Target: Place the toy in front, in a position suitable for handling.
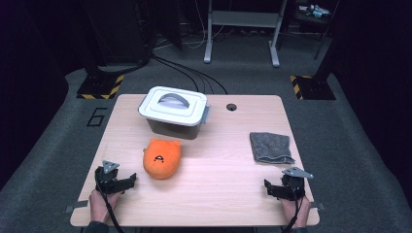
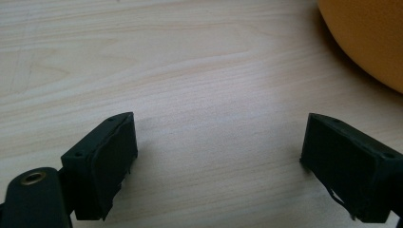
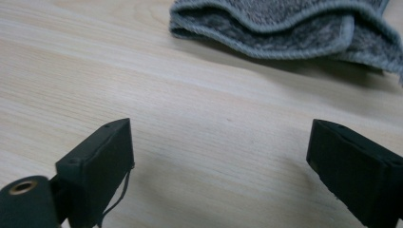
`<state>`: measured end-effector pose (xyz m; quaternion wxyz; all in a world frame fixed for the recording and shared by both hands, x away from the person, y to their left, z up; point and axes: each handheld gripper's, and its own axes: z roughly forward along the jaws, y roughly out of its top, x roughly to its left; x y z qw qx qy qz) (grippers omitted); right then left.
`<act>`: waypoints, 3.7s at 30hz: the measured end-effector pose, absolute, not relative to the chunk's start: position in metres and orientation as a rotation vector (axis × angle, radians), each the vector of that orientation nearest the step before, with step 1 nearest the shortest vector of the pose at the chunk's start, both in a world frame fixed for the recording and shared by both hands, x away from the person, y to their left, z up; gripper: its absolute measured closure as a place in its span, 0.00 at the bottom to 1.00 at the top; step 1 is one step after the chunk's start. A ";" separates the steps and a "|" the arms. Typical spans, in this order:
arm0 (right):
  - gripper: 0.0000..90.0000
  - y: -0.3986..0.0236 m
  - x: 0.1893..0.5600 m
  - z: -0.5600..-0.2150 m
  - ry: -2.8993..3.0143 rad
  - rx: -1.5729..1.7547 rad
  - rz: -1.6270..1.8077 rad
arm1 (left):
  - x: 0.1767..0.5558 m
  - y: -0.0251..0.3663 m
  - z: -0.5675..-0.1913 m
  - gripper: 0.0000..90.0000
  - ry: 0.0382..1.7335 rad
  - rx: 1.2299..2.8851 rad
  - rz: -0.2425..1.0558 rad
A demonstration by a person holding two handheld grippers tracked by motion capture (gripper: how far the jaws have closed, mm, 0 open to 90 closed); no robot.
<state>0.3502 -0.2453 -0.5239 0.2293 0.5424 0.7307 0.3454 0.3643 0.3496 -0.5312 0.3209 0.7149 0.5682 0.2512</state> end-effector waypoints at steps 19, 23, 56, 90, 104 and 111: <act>0.11 -0.242 0.359 -0.528 2.075 1.449 0.898 | 0.358 0.341 -0.479 0.13 1.269 1.819 0.541; 0.11 -0.242 0.358 -0.528 2.071 1.457 0.898 | 0.364 0.327 -0.464 0.12 1.221 1.827 0.534; 0.12 -0.241 0.358 -0.528 2.054 1.466 0.897 | 0.401 0.268 -0.465 0.35 1.101 1.987 0.405; 0.12 -0.241 0.358 -0.528 2.051 1.470 0.897 | 0.366 0.248 -0.464 0.79 1.102 1.851 0.533; 0.12 -0.241 0.358 -0.528 2.055 1.464 0.892 | 0.350 0.225 -0.453 0.77 1.099 1.851 0.477; 0.12 -0.242 0.358 -0.528 2.057 1.464 0.892 | 0.346 0.214 -0.454 0.77 1.094 1.841 0.459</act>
